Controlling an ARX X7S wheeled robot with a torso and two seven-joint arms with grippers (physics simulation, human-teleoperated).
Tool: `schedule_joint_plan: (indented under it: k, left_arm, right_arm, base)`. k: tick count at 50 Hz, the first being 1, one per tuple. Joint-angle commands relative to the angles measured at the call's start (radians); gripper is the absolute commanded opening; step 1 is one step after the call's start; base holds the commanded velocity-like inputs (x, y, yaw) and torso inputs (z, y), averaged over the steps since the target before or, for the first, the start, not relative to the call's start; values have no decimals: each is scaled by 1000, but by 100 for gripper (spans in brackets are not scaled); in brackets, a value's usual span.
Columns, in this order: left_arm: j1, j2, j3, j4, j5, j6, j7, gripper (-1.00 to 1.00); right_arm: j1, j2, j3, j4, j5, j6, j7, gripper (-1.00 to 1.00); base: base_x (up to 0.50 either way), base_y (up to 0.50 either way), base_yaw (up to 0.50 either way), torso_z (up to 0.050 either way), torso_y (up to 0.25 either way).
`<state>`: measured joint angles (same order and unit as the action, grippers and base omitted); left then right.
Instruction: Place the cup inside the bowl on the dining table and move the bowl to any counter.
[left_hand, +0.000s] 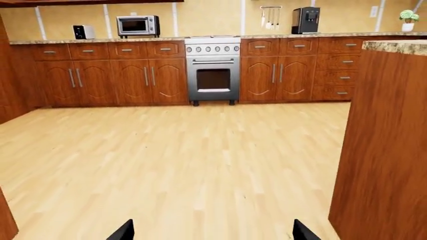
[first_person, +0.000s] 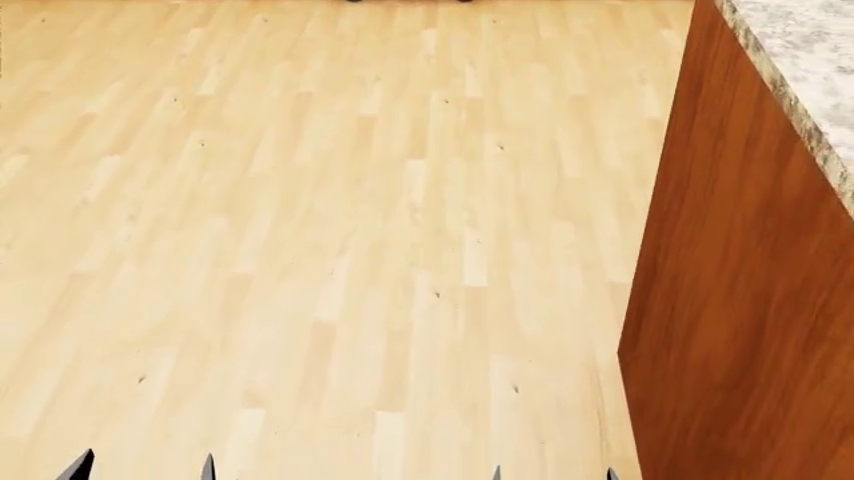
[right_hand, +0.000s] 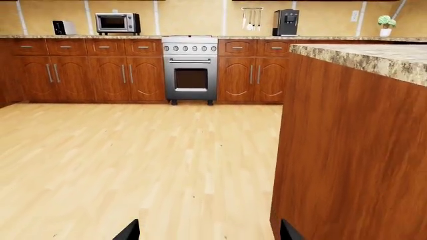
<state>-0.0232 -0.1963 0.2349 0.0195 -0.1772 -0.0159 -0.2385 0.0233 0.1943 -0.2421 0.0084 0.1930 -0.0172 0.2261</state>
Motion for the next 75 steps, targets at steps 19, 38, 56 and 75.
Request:
schedule_joint_plan:
  k: [19, 38, 56, 75]
  left_arm:
    - [-16, -5, 17, -13, -9, 1, -14, 100]
    - [-3, -18, 22, -3, -18, 9, -19, 100]
    - [-15, -19, 31, -11, -23, 8, -26, 100]
    - [-13, -26, 39, -8, -29, 12, -32, 100]
  right_arm:
    - [4, 8, -10, 2, 15, 0, 15, 100]
    - [1, 15, -14, -3, 33, -5, 18, 100]
    - [3, 20, -22, -2, 39, -13, 22, 100]
    - [4, 27, -31, -1, 42, -20, 27, 100]
  base:
    - [-500, -62, 0, 0, 0]
    - [-416, -443, 0, 0, 0]
    - [-326, -481, 0, 0, 0]
    - [-81, -500, 0, 0, 0]
